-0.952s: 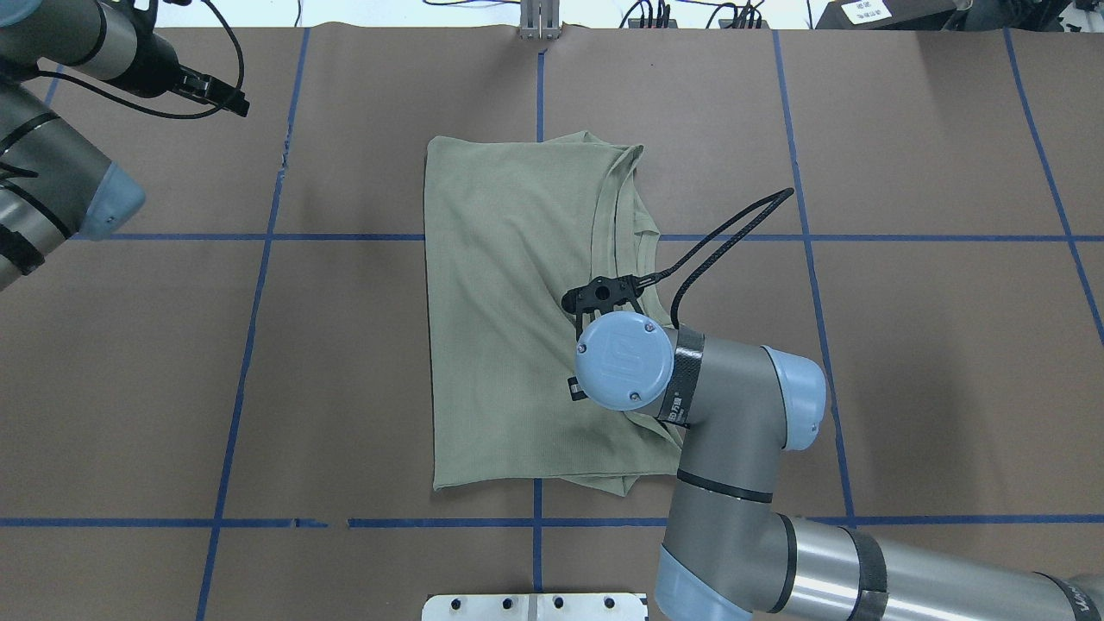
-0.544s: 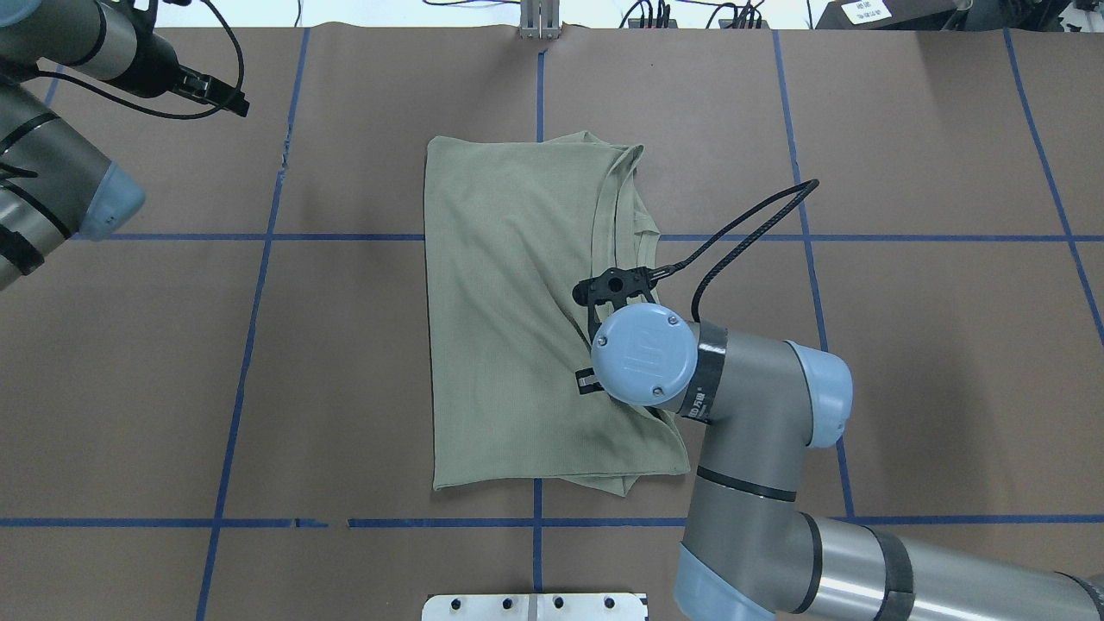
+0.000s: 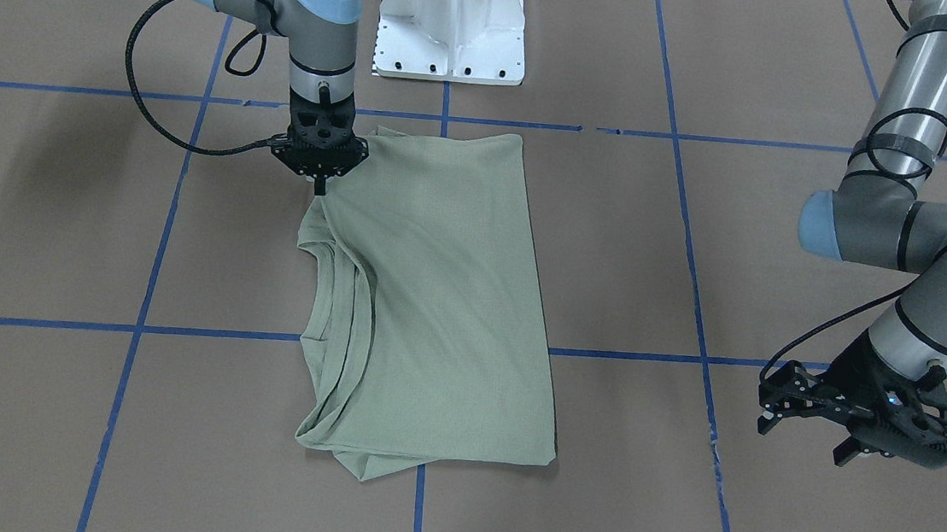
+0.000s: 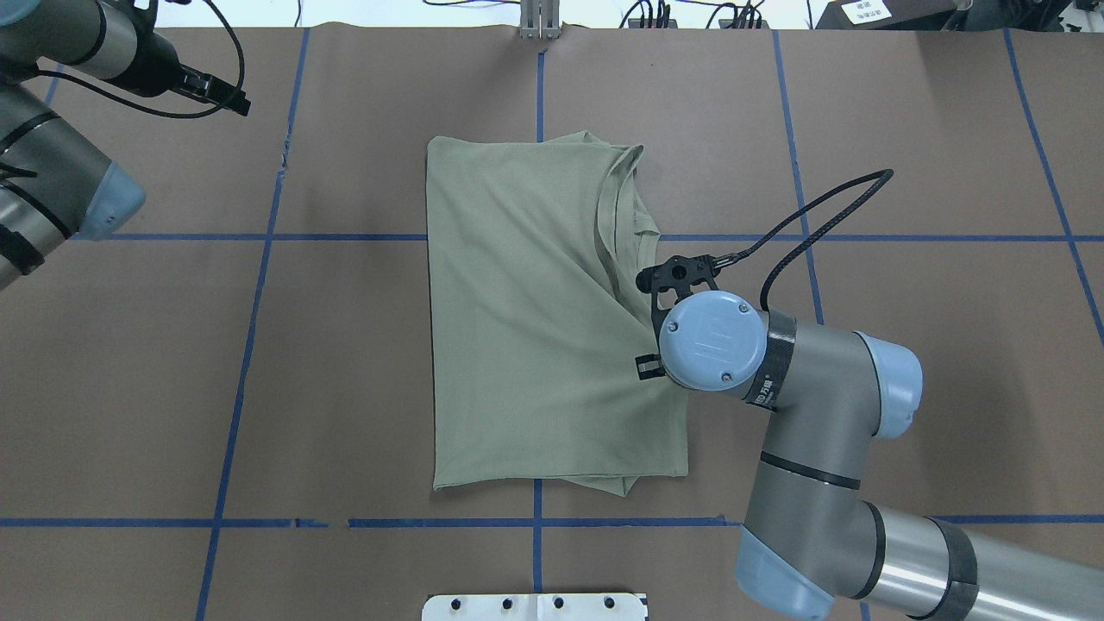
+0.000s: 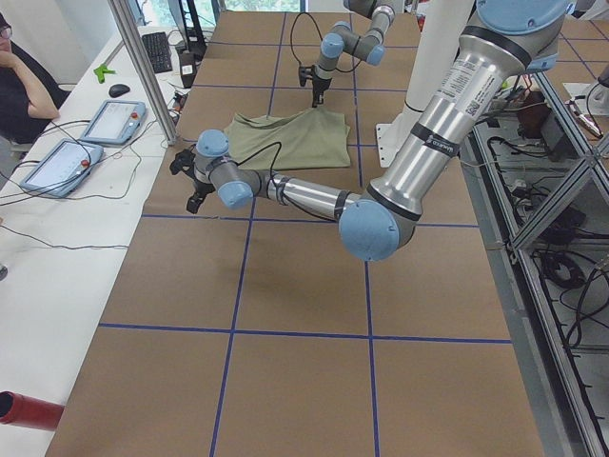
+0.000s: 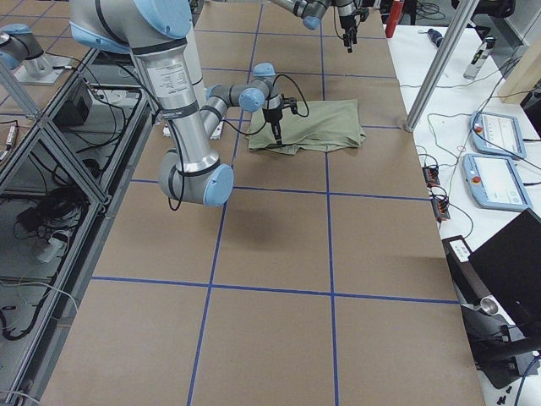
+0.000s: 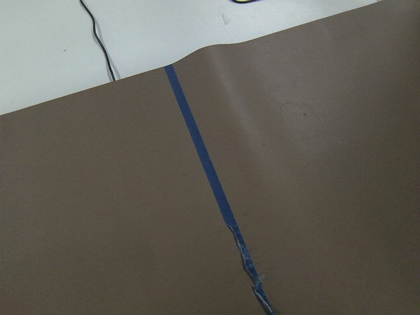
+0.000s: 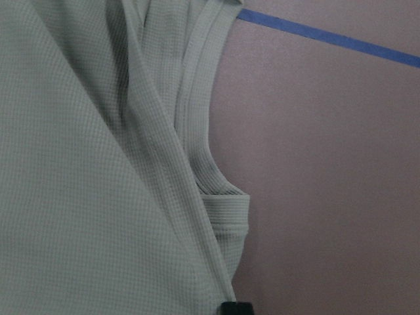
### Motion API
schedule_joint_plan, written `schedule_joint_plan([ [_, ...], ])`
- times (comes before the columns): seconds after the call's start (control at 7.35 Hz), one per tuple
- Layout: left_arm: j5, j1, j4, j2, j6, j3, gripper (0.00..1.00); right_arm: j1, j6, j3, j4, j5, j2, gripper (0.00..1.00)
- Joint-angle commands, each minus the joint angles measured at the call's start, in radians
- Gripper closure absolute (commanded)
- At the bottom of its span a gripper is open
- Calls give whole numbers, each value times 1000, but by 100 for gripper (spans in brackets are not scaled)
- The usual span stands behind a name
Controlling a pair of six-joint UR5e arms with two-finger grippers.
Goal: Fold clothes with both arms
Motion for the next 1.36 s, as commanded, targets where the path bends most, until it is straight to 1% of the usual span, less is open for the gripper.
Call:
schedule_joint_plan([
  [0.0,-1,0,0,0,-1,-3,0,-2,13,1,3,-5,-26,2],
  [0.14,-1,0,0,0,1,-3,0,-2,13,0,6,-6,-14,0],
  [0.27,-2,0,0,0,1,-3,0,35,8,-2,11,-3,6,0],
  [0.41,-7,0,2,0,-2,-7,0,85,10,-18,10,3,58,0],
  [0.54,-54,0,2,0,-46,-26,0,113,13,-22,19,23,81,0],
  [0.68,-100,3,3,14,-167,-86,0,128,57,-22,137,68,65,0],
  [0.82,-103,29,5,64,-307,-205,0,127,155,-16,264,90,20,0],
  [0.95,-97,93,6,136,-436,-342,0,127,230,13,366,112,-32,0],
  [1.09,-85,171,6,200,-559,-457,0,121,326,59,437,115,-100,0],
  [1.22,-24,263,5,262,-688,-572,0,95,421,93,545,110,-183,0],
])
